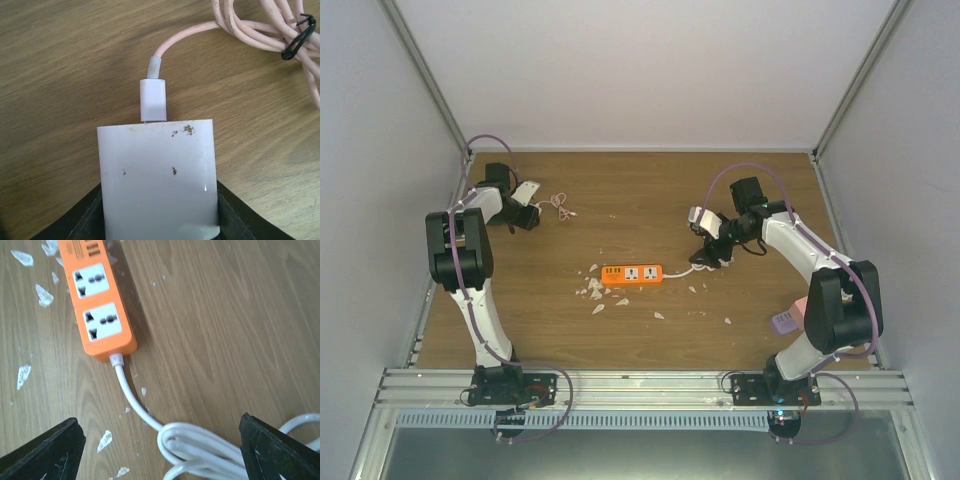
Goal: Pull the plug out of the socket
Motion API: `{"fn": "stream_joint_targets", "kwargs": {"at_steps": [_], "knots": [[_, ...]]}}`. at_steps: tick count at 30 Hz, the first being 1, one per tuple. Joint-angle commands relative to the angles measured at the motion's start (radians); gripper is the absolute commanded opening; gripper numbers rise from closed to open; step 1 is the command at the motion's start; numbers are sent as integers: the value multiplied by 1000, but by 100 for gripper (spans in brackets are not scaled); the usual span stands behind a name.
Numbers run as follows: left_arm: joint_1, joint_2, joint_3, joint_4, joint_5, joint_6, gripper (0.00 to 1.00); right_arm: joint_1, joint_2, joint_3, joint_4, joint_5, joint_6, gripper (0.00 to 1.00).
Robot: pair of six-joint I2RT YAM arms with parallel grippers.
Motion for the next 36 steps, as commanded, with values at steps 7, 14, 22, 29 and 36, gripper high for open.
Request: {"fn": "stream_joint_targets", "kwargs": {"at_steps": [7, 14, 22, 29, 36], "knots": [[5, 4, 13, -22, -9, -5, 62, 30, 32, -31, -55, 169, -171, 83], [4, -35, 6, -29, 10, 5, 79, 76, 65, -28, -30, 224, -196, 81], [-40, -162, -13, -7, 42, 49, 94, 126, 136, -37, 21, 306, -197, 77], [-126, -259, -13, 1, 58, 48, 99, 125, 197, -7, -2, 362, -279, 75], [-226, -335, -42, 16, 80, 34, 99, 94, 278, 31, 42, 434, -303, 68]]}}
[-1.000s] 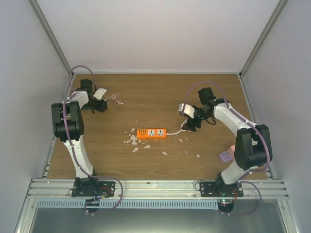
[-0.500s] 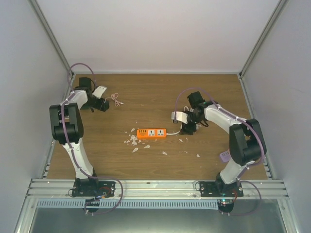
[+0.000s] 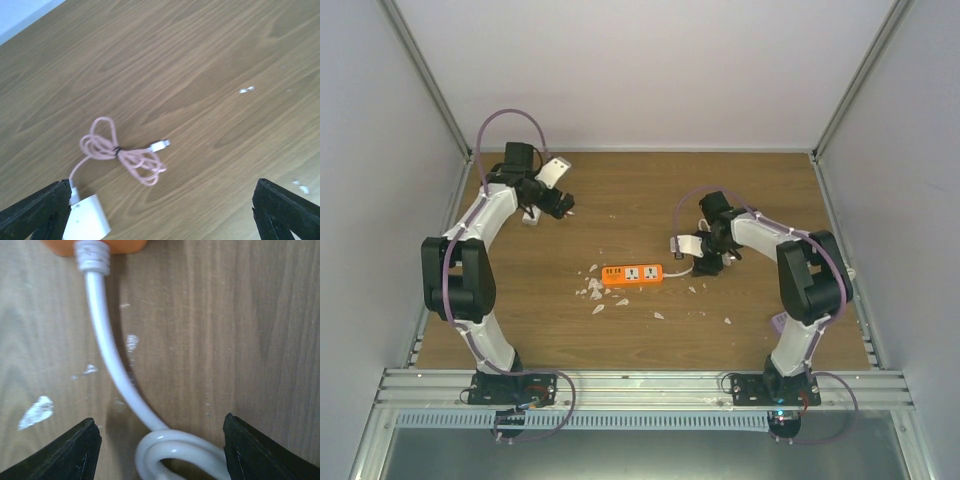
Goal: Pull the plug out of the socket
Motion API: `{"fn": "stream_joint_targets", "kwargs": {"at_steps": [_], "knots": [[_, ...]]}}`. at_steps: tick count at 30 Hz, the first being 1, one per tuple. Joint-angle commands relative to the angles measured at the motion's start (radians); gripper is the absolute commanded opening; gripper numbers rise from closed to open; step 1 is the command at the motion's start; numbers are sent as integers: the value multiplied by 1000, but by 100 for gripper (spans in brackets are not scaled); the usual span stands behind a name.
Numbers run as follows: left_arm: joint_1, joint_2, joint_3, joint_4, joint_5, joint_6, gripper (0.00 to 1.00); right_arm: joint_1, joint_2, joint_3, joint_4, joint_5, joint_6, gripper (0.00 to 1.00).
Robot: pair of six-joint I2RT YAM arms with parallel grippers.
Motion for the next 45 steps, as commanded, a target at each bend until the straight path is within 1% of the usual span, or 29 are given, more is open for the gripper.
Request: {"fn": "stream_joint_targets", "kwargs": {"at_steps": [1, 4, 7, 16, 23, 28, 30, 31, 41, 45], "knots": [[-51, -62, -25, 36, 38, -7, 99, -30, 77, 54, 19, 89, -21, 67], [-68, -88, -45, 50, 46, -12, 99, -46, 103, 82, 31, 109, -30, 64], [-74, -95, -52, 54, 55, -16, 99, -79, 135, 113, 41, 120, -51, 59], [-78, -98, -41, 49, 66, -16, 99, -187, 257, 265, 28, 133, -88, 52], [-79, -100, -56, 50, 45, -5, 99, -272, 373, 393, 17, 150, -59, 51], [-79, -107, -63, 50, 47, -8, 99, -328, 441, 494, -34, 145, -27, 50], [-79, -106, -64, 45, 52, -11, 99, -336, 455, 517, -45, 145, -23, 50], [-79, -107, -64, 43, 55, -14, 99, -370, 460, 521, -45, 151, -24, 50], [-79, -111, -67, 36, 61, -15, 99, -488, 500, 584, -47, 192, -35, 50], [-79, -116, -66, 38, 58, -22, 99, -520, 505, 628, -42, 181, -23, 53]]}}
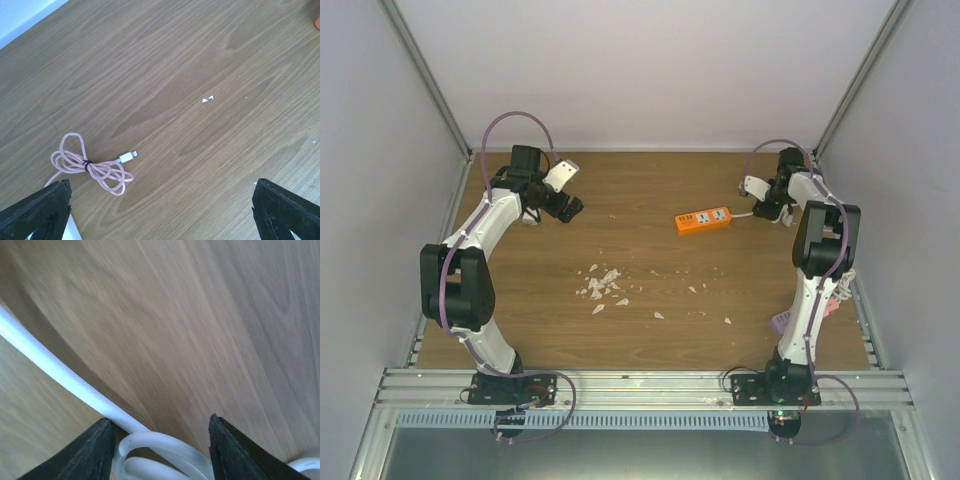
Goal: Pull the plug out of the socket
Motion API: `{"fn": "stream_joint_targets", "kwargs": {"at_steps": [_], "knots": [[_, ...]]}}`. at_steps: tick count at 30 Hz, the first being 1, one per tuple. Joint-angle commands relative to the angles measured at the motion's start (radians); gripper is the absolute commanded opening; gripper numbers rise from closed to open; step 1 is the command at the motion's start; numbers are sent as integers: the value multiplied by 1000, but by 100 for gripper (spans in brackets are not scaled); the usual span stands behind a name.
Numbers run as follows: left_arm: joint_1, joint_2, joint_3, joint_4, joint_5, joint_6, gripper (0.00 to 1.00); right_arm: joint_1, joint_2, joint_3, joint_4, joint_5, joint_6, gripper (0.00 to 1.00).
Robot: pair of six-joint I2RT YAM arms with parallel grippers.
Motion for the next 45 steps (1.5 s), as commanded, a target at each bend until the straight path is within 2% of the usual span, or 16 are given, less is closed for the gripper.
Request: {"fn": "stream_joint_targets", "kwargs": {"at_steps": [1, 6, 10, 17, 21, 30, 34, 40, 45], "knots": [[-7, -44, -10, 28, 15, -13, 99, -48, 62, 41, -48, 58, 16, 55], [-8, -37, 10, 25, 11, -13, 99, -49, 32, 112, -87, -29, 66, 71], [-7, -34, 25, 22, 8, -14, 99, -56, -26, 115, -115, -98, 79, 79], [-17, -22, 46, 5, 39, -9, 99, -80, -177, 83, -269, -271, 11, 85], [-29, -20, 57, 1, 41, -2, 99, -134, -310, -37, -372, -370, -112, 88], [-37, -17, 53, 16, 54, -28, 99, -324, -600, -298, -507, -389, -342, 92], [-49, -4, 50, 28, 70, -52, 99, -437, -694, -391, -522, -323, -429, 91], [-80, 11, 31, 66, 76, -79, 99, -622, -756, -441, -553, -233, -586, 90], [-100, 18, 20, 90, 78, -99, 99, -723, -767, -501, -539, -124, -746, 90]]}}
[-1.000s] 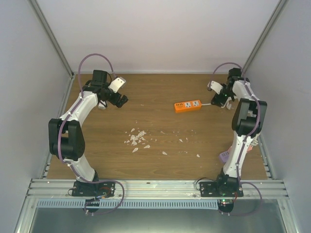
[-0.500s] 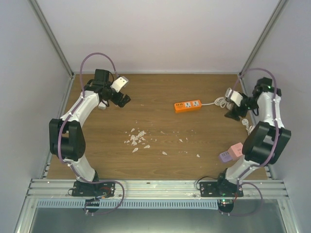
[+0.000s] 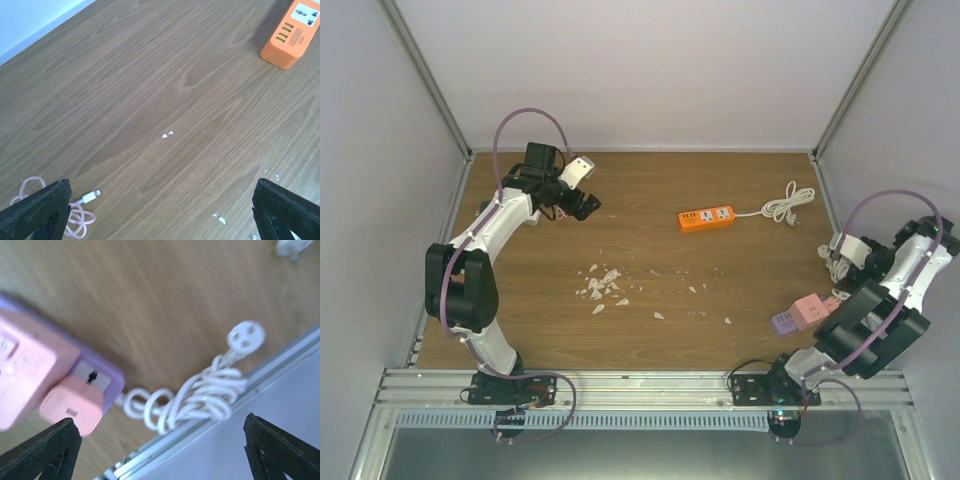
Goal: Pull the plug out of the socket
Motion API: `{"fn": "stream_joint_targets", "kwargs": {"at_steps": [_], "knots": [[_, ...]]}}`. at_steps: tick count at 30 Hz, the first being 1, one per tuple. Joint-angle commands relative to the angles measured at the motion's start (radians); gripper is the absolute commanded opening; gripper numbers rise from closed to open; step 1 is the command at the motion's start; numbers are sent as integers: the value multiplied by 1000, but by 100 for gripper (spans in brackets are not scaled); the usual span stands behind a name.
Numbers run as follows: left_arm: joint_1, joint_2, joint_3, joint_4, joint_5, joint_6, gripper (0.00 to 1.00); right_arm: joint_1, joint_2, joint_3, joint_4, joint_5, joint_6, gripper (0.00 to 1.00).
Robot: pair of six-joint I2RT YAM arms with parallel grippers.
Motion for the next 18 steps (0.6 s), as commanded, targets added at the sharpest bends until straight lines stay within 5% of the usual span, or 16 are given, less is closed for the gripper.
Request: {"fn": "stream_joint_targets", "kwargs": {"at_steps": [1, 6, 18], "knots": [[-21, 15, -7, 65, 27, -31, 99, -67, -25, -77, -2, 142, -201, 90], [-29, 14, -6, 66, 24, -31, 99, -85, -65, -179, 39, 250, -348, 90], [-31, 14, 12, 44, 19, -14, 99, -63, -109, -294, 81, 245, -532, 91]]}}
